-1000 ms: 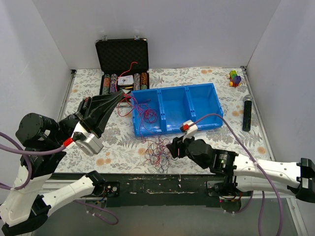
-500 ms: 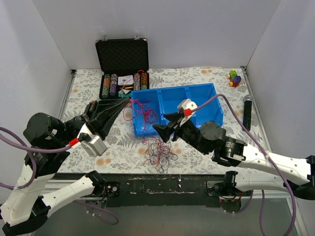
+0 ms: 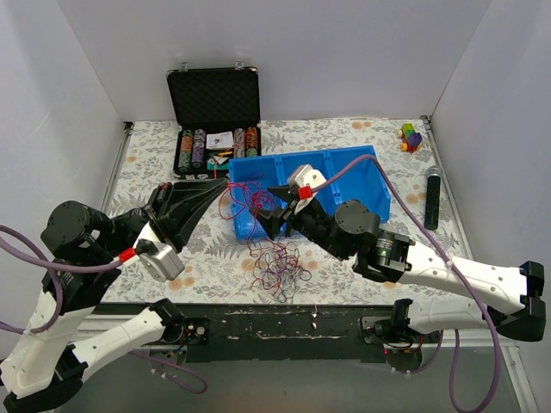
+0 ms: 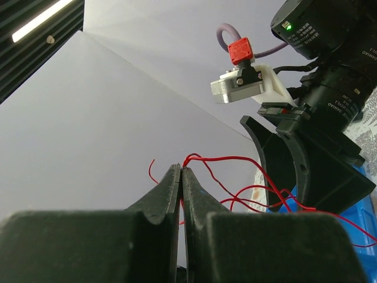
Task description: Untangle the cables
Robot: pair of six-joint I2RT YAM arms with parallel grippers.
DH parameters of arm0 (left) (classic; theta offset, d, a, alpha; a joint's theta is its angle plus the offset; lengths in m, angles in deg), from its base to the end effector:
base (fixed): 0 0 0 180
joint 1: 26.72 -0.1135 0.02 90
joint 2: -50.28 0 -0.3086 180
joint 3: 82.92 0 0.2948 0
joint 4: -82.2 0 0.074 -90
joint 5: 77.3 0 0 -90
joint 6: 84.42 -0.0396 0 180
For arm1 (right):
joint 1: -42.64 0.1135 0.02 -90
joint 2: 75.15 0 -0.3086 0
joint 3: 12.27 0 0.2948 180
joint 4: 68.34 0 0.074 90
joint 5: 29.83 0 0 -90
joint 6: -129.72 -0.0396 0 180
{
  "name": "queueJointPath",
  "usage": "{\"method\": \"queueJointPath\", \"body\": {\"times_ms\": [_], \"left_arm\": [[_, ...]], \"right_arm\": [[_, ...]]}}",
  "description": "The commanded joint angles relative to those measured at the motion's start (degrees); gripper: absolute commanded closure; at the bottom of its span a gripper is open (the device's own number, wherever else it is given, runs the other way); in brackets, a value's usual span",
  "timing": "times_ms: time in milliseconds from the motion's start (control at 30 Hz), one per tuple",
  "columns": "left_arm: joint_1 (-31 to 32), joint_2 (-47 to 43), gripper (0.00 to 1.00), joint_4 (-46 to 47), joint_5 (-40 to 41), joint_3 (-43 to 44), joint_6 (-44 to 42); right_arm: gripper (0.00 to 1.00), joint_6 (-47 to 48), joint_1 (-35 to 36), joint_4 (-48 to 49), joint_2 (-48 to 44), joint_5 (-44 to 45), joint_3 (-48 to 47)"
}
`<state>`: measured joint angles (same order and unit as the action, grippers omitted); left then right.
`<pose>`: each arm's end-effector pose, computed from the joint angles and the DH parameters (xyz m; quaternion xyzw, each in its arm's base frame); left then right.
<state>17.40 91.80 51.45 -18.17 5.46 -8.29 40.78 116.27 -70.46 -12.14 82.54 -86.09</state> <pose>0.0535 -0.0802 0.5631 0.4669 0.4036 -0.3554 0.7020 0.0931 0.2633 0.4605 -0.2707 0.5974 0.3386 0.6747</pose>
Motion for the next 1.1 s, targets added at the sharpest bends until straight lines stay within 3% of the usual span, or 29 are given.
{"method": "queueJointPath", "body": {"times_ms": [0,200,300,400,433,700,867,1067], "left_arm": [[0.2,-0.9,1.00,-0.2,-0.2,-0.4,0.4],[0.2,-1.4,1.00,-0.3,0.5,-1.1,0.4],[0.2,-1.7,1.00,-0.4,1.1,-1.0,0.4],[0.2,-2.1,1.00,-0.4,1.1,-1.2,0.2],[0.2,-2.2,1.00,-0.5,1.1,-1.4,0.0],[0.2,-5.4,0.85,-2.7,5.3,-5.4,-1.9],[0.2,-9.6,0.84,-3.8,7.5,-10.9,-4.0],[0.2,-10.3,0.91,-4.7,7.6,-12.0,-3.4]], "right_arm": [[0.32,-0.2,0.3,6.3,-1.0,-2.8,0.1],[0.43,-0.6,0.4,5.3,1.3,-4.5,-2.3],[0.73,-2.0,0.4,3.8,-0.1,-2.0,-0.6],[0.96,-2.6,0.4,5.2,-2.4,-1.0,2.4],[0.99,-2.8,0.3,5.3,-3.0,-0.6,3.0],[0.99,-2.0,0.4,0.6,-7.9,11.7,4.0],[0.99,-1.3,0.3,-0.9,-13.2,19.9,5.4],[0.99,1.9,0.3,-2.0,-14.1,17.6,3.2]]}}
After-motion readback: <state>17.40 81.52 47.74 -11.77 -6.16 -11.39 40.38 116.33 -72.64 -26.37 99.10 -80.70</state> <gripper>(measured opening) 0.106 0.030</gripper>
